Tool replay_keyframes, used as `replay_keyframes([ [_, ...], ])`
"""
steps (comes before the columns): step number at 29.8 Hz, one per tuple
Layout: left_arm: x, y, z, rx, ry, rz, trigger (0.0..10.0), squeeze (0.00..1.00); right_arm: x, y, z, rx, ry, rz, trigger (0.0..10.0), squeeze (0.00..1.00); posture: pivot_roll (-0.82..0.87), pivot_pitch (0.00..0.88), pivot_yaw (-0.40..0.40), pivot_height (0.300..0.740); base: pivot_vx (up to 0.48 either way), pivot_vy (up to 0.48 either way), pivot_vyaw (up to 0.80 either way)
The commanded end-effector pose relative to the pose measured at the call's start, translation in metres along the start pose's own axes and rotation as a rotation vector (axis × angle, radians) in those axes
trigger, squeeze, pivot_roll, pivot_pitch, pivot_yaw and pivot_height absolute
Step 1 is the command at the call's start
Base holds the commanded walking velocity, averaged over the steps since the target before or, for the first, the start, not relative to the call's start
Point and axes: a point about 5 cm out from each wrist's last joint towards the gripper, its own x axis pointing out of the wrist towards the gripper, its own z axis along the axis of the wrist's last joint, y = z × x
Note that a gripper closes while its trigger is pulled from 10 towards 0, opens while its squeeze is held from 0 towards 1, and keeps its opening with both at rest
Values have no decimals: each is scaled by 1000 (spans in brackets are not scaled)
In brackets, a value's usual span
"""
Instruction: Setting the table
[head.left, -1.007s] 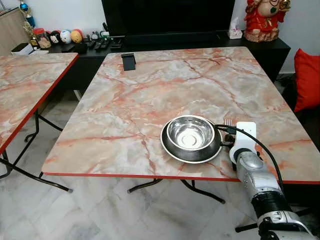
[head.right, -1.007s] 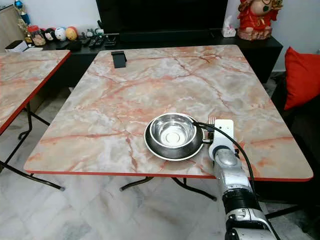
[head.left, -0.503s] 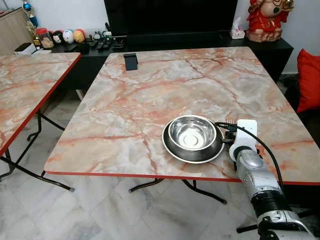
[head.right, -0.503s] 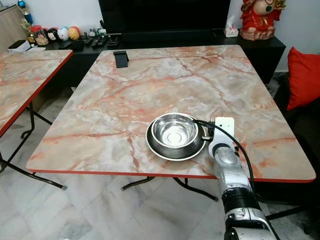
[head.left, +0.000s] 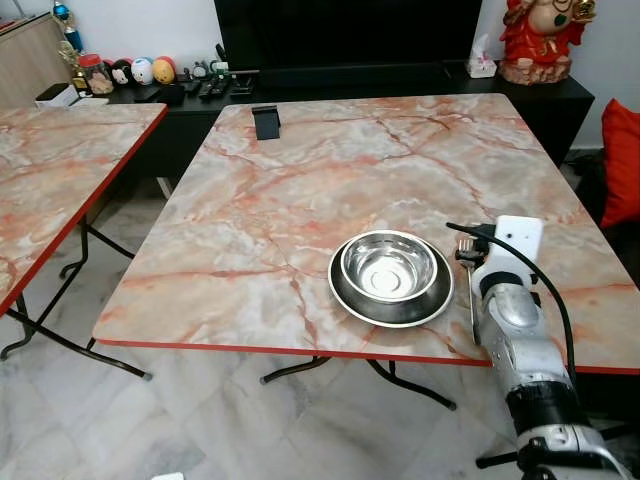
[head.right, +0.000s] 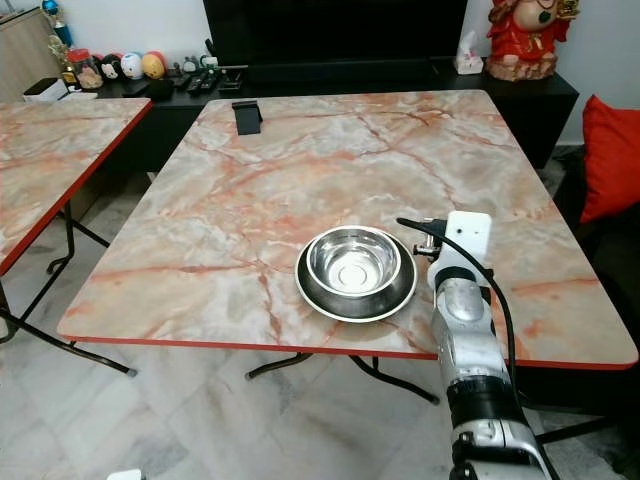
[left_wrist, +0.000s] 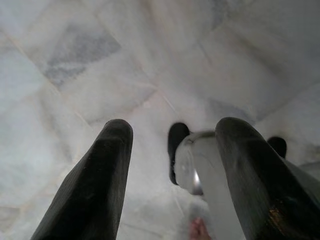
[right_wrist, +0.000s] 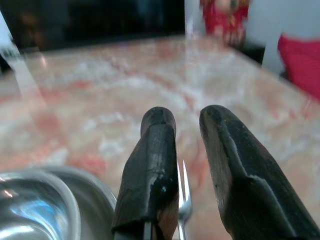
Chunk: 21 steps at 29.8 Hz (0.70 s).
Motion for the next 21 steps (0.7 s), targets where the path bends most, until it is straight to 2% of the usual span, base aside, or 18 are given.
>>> replay_keyframes([
  [1, 1, 9, 6, 2, 5, 18, 10000, 0, -3, 5, 12, 7, -83, 26, 10000, 0, -84, 0, 84, 740, 0, 0, 0],
  [5, 4, 14, 18, 6, -5, 34, 10000, 0, -15, 9, 14, 1, -135, 46, 10000, 0, -82, 0, 79, 740, 0, 0, 0],
  [9, 6, 10, 24, 9, -13, 30, 10000, 0, -27, 10, 15, 20, -175, 54, 10000, 0, -88, 0, 78, 740, 0, 0, 0],
  [15, 8, 2, 25, -7, -8, 27, 10000, 0, -24, 12, 24, 24, -206, 72, 10000, 0, -88, 0, 70, 740, 0, 0, 0],
  [21, 10, -8, 22, -32, -4, 24, 10000, 0, -17, 17, 32, 35, -220, 81, 10000, 0, -72, 0, 53, 740, 0, 352, 0],
])
